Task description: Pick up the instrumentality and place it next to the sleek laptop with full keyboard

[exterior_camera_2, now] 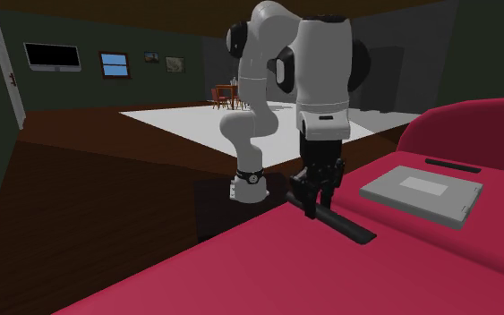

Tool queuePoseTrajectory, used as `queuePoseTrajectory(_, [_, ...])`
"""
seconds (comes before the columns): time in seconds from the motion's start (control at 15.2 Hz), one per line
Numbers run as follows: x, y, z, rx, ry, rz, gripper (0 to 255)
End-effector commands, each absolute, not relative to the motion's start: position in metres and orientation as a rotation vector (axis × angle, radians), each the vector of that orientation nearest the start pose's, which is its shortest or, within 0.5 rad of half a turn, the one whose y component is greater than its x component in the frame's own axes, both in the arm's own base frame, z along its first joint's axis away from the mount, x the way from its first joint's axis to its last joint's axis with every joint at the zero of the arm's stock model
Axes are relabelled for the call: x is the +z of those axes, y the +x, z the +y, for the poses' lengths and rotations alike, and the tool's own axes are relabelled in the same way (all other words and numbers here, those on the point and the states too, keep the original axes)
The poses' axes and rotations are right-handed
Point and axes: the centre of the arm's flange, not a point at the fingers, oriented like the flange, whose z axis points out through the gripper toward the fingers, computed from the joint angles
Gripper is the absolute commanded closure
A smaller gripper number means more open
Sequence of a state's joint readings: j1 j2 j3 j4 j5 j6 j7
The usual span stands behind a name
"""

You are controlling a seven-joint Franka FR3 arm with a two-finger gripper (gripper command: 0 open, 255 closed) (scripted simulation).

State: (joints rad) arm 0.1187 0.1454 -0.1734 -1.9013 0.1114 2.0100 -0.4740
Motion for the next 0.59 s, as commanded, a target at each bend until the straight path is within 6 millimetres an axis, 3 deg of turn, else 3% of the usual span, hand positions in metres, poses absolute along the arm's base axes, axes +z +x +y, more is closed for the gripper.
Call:
queuePoseTrajectory(0.0, [0.422, 0.569, -0.003, 0.020, -3.008, -0.565, 255])
queuePoseTrajectory(0.53, [0.422, 0.495, 0.072, 0.020, -3.008, -0.565, 255])
